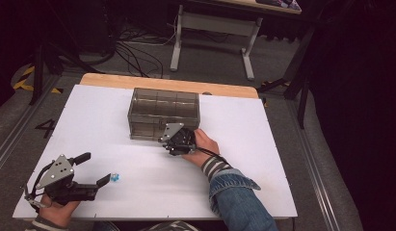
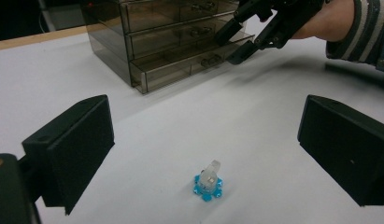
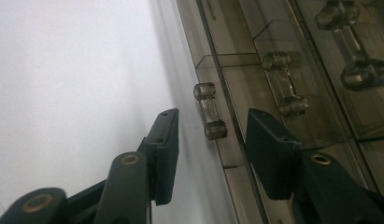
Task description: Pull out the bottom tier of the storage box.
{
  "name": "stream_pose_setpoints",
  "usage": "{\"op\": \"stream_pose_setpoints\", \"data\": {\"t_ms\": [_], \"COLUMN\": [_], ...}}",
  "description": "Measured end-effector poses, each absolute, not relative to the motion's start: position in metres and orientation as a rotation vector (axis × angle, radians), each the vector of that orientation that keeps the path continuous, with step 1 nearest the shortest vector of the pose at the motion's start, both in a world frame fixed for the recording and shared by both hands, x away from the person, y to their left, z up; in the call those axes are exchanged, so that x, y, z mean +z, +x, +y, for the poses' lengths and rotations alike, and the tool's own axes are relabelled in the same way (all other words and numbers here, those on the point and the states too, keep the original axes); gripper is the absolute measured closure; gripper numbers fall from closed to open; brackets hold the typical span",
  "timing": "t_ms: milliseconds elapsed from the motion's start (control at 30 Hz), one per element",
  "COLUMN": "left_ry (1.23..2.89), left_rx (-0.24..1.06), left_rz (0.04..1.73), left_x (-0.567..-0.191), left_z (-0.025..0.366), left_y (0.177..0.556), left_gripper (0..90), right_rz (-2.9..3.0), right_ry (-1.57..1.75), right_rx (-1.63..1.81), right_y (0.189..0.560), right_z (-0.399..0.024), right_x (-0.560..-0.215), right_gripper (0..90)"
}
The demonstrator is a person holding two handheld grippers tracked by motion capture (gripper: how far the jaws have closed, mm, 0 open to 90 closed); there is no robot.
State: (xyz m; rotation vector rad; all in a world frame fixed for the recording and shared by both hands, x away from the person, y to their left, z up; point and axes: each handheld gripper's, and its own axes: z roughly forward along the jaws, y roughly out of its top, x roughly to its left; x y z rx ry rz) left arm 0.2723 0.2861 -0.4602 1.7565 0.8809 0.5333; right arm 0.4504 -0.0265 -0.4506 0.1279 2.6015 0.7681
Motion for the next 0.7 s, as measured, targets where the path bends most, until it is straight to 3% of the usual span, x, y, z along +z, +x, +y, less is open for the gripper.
{"op": "stream_pose_setpoints", "data": {"t_ms": [333, 700], "left_ry": [1.759, 1.758], "left_rx": [0.529, 0.528], "left_rz": [0.880, 0.880], "left_x": [-0.460, -0.460], "left_z": [0.286, 0.286], "left_y": [0.273, 0.273], "left_gripper": [4.3, 4.3], "right_rz": [2.581, 2.585], "right_ry": [0.145, 0.153], "right_rx": [0.741, 0.704], "right_y": [0.456, 0.463], "right_z": [-0.024, -0.020], "right_x": [-0.458, -0.468], "right_gripper": [53.7, 61.0]}}
